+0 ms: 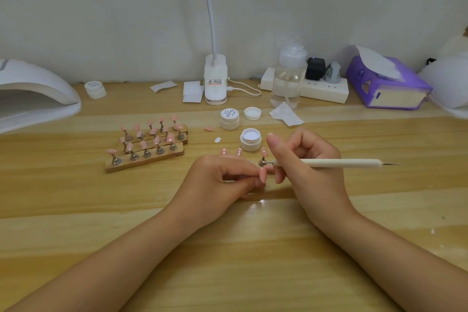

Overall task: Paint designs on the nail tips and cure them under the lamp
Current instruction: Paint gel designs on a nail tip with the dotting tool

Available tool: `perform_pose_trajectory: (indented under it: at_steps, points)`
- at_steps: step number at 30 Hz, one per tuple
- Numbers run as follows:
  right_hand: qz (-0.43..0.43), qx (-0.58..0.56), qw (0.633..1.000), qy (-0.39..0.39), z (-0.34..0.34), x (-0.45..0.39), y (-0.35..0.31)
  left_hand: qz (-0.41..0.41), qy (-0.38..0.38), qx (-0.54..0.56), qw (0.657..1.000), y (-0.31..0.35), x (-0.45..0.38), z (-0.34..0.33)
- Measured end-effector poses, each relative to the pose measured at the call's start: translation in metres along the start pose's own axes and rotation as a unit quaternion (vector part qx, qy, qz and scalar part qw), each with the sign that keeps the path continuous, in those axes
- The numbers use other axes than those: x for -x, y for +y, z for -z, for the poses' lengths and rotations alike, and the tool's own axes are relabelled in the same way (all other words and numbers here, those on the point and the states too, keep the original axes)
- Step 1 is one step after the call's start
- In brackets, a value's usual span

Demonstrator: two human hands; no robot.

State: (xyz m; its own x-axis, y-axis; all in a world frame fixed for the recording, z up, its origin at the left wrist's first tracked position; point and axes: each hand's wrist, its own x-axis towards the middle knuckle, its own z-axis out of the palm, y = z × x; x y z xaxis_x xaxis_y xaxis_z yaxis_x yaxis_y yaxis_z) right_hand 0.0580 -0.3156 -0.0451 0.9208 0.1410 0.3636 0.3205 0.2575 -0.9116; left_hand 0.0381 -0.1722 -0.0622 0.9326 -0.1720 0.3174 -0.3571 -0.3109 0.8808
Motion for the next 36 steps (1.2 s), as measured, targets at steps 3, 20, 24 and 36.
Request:
perform_pose_trajectory:
  at_steps: [3, 20, 24, 36]
  points:
    - [0.003, 0.003, 1.0, -0.003, 0.001, -0.001, 0.002, 0.009, -0.003, 0.009, 1.0, 0.001, 0.0, 0.0]
    - [0.015, 0.061, 0.998, 0.018, 0.003, -0.005, 0.011, 0.035, 0.0, 0.017, 0.999, 0.004, -0.001, -0.001]
    - [0.008, 0.058, 0.998, 0.013, 0.003, -0.005, 0.01, 0.031, -0.005, 0.016, 0.999, 0.004, -0.001, -0.001]
    - [0.003, 0.052, 0.998, 0.024, 0.002, -0.004, 0.007, 0.016, -0.006, 0.011, 1.0, 0.003, -0.001, -0.002]
